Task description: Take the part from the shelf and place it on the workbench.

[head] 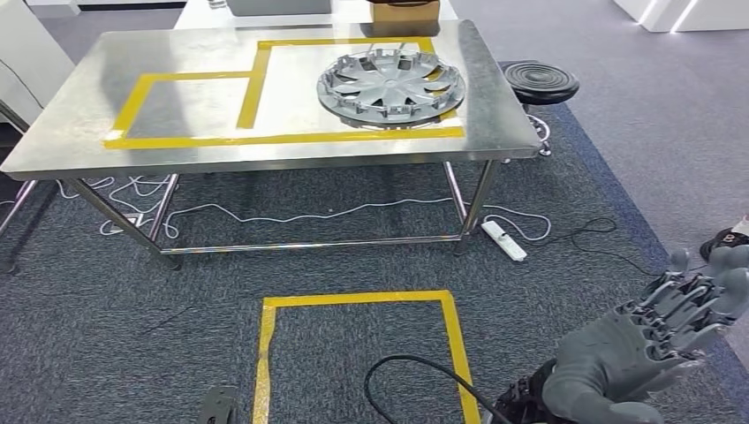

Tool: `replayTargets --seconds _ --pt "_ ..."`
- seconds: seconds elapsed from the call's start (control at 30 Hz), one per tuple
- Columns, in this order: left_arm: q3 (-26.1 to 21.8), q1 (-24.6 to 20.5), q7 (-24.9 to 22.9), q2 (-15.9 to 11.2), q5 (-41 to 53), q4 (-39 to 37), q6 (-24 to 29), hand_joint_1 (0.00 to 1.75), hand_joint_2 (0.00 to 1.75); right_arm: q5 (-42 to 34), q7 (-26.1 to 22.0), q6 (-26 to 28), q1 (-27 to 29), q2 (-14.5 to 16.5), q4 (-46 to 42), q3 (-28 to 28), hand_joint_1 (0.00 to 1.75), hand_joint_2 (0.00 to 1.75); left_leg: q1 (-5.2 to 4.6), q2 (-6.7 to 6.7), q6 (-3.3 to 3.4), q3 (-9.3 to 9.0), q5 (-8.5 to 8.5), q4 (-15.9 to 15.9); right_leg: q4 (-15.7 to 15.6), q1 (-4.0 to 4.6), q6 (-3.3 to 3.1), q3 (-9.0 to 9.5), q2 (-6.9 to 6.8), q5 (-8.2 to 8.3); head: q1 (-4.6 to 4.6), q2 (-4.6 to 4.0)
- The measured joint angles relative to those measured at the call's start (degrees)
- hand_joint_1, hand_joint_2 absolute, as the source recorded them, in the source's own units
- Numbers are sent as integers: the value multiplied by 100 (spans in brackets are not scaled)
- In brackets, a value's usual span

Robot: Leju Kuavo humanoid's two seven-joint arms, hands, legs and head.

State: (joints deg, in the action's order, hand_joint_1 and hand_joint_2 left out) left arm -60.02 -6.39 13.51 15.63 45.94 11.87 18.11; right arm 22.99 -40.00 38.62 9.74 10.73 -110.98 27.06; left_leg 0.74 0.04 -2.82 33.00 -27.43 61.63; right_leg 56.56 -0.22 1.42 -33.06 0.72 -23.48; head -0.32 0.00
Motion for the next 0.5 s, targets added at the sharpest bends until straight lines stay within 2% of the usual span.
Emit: replayTargets --seconds 0.03,0.07,0.17,0.2,0.23,0.33,0.37,0.4,0.43,0.47,0.5 --pt "0 -6 0 6 0 0 4 0 0 7 -1 0 12 13 -23 -21 0 0 12 -15 8 -138 98 -296 38 3 36 -24 10 -12 -8 0" --pt "0 -10 0 13 0 0 7 0 0 14 -1 0 23 25 -46 -41 0 0 15 -30 31 -206 128 -463 71 11 71 -51 15 -18 -17 0" --pt "0 -9 -1 18 0 0 17 0 0 37 -2 0 58 63 -116 -109 0 0 -5 -36 192 -177 120 -479 119 -2 138 -110 18 -25 -15 0" --pt "0 -8 -3 19 0 0 23 0 0 47 -2 1 70 79 -147 -134 0 0 -6 -22 236 -174 130 -479 200 -10 157 -148 10 -89 -1 0" --pt "0 -10 -7 20 0 0 31 0 0 47 -2 1 82 92 -179 -158 0 0 -6 -2 275 -171 141 -483 395 -15 176 -236 1 -217 11 0" --pt "0 -3 -19 21 1 0 55 0 0 -21 -2 2 104 115 -221 -201 0 0 -32 93 328 -159 149 -483 1475 -14 205 -707 -15 -756 34 0" --pt "-1 0 -21 21 0 0 63 0 0 -40 -1 2 109 121 -221 -213 0 0 -42 136 332 -158 148 -483 1705 -14 201 -804 -16 -823 33 0" --pt "-1 1 -22 21 -1 0 71 0 0 -42 -1 2 115 128 -222 -224 0 0 -51 179 334 -159 147 -482 1725 -13 191 -800 -20 -786 33 0" --pt "-2 1 -23 22 -2 0 76 0 0 -31 0 2 121 136 -225 -235 0 0 -58 223 333 -162 146 -482 1541 -11 174 -692 -38 -662 33 0" --pt "-2 0 -24 25 -5 0 80 0 0 -8 0 2 124 142 -229 -243 0 0 -62 268 331 -169 143 -482 1172 -3 152 -486 -103 -481 33 0" --pt "-2 0 -24 28 -8 0 84 0 0 24 0 2 124 146 -237 -248 0 0 -73 309 321 -176 137 -480 762 20 134 -268 -234 -342 36 0"
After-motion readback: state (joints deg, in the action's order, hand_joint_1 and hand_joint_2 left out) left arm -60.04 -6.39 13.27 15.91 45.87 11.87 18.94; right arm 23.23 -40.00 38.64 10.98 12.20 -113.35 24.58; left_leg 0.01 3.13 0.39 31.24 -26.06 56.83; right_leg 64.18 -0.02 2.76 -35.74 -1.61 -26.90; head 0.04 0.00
